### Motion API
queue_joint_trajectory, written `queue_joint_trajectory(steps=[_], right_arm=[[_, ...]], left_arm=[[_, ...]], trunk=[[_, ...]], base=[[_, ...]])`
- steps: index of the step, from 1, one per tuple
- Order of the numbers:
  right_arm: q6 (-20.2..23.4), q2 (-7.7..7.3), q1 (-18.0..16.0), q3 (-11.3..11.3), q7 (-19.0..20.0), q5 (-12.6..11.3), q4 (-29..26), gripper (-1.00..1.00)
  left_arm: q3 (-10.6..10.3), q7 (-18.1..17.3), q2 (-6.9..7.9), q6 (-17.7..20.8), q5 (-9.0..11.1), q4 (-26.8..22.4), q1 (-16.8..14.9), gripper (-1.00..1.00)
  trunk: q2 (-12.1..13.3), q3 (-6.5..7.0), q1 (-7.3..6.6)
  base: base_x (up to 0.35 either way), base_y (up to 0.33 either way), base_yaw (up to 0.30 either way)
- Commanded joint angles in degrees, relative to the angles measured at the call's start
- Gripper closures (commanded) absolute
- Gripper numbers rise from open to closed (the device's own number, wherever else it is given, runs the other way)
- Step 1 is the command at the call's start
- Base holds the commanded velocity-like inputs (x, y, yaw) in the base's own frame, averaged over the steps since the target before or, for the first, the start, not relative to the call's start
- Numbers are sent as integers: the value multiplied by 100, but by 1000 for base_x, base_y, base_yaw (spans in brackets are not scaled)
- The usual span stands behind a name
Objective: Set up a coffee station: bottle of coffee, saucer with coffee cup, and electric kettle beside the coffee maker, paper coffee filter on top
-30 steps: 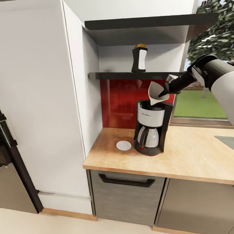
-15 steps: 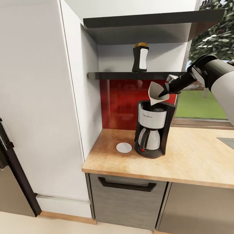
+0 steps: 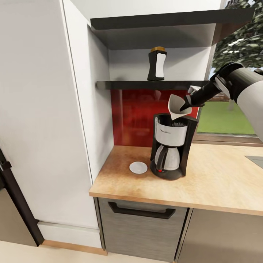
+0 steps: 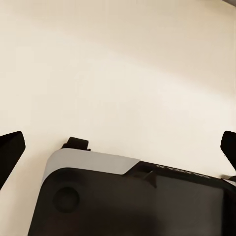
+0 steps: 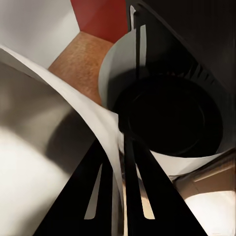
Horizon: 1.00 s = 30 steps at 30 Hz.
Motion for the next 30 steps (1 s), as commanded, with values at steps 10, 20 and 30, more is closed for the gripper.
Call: queue_joint_trajectory(steps=[10,20,30], right_arm=[[35,3,22,-28,30,108,3,100],[32,6,33,-28,18,110,13,100],[32,6,33,-28,17,110,13,100]], left_arm=[[2,-2,-1,-9,57,-8,2,-100],[2,-3,3,-10,57,-10,2,-100],[2,-3,4,-10,57,-11,2,-100]], trunk=[[-4,-6,1],[-4,-6,1],[-4,-6,1]], base=[[2,-1,0],[0,0,0],[56,0,0]])
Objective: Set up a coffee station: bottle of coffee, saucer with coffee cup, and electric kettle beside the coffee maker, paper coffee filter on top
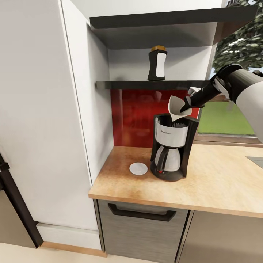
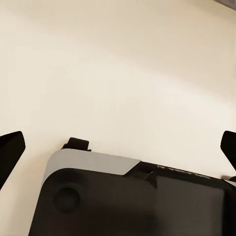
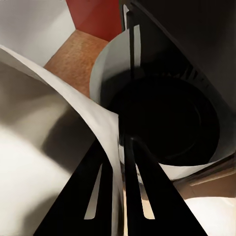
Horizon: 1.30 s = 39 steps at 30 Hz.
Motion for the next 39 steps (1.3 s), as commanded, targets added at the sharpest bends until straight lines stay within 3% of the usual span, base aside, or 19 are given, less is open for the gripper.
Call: queue_joint_trajectory(steps=[1,39], right_arm=[[39,-2,-2,-16,40,47,-11,100],[30,15,127,-7,2,47,6,100]], left_arm=[[1,-3,-2,-4,58,-9,2,-100],[1,2,-2,-1,58,22,2,-100]], trunk=[[-4,-6,1],[-4,-6,1]], base=[[23,0,0],[57,-3,0]])
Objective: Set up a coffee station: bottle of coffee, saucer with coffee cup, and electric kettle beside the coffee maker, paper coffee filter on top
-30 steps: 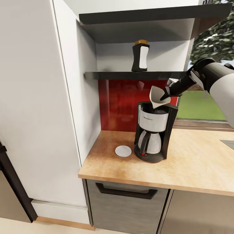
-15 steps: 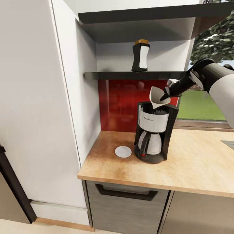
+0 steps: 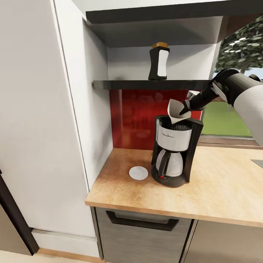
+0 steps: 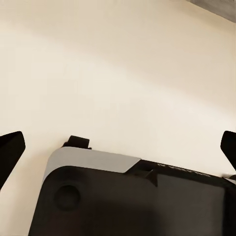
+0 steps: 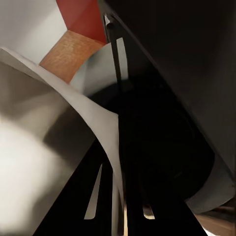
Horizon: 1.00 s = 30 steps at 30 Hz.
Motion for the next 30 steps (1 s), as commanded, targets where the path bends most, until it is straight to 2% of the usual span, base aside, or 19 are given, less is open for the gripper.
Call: queue_joint_trajectory(steps=[1,16,22,30], right_arm=[[39,-2,2,-17,42,47,-12,100],[39,-2,31,-17,24,51,-6,100],[39,-2,72,-17,-249,47,-3,100],[39,-1,122,-15,-313,46,-3,100]], left_arm=[[1,-5,-2,-3,58,-9,2,-100],[1,-9,-2,-4,58,-9,2,-100],[1,-9,-2,-2,58,-9,2,-100],[1,-9,-2,-1,58,-9,2,-100]], trunk=[[-4,-6,2],[-4,-6,2],[-4,-6,2],[-4,-6,2]], base=[[83,0,0],[12,0,0],[0,0,0],[0,0,0]])
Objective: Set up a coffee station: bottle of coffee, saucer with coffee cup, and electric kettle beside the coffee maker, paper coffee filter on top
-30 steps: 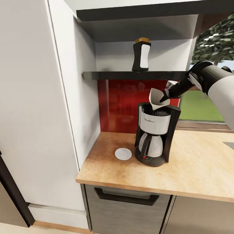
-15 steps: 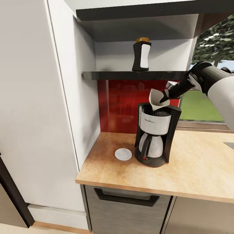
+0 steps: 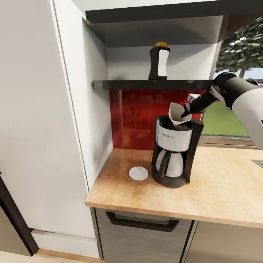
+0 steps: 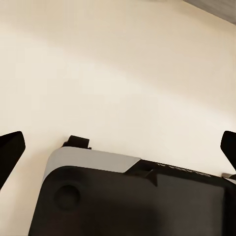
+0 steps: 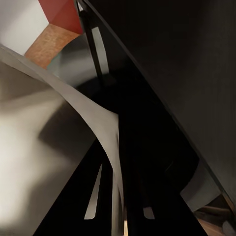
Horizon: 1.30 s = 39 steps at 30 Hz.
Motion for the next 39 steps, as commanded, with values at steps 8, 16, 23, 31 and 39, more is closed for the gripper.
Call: queue_joint_trajectory(steps=[8,16,23,31,39], right_arm=[[35,36,65,7,30,46,-11,100],[35,48,95,12,28,46,-12,100],[35,48,97,11,28,46,-14,100],[35,48,97,13,32,46,-20,-100],[35,48,97,16,37,46,-29,-100]], left_arm=[[1,-3,-3,-8,58,-10,2,-100],[1,-3,-2,-8,58,-10,2,-100],[1,-3,-2,-7,58,-10,2,-100],[1,-3,-2,-5,58,-10,2,-100],[1,-3,-2,-8,58,-10,2,-100]], trunk=[[-4,-6,1],[-4,-6,1],[-4,-6,1],[-4,-6,1],[-4,-6,1]], base=[[0,0,0],[0,0,0],[0,0,0],[0,0,0],[0,0,0]])
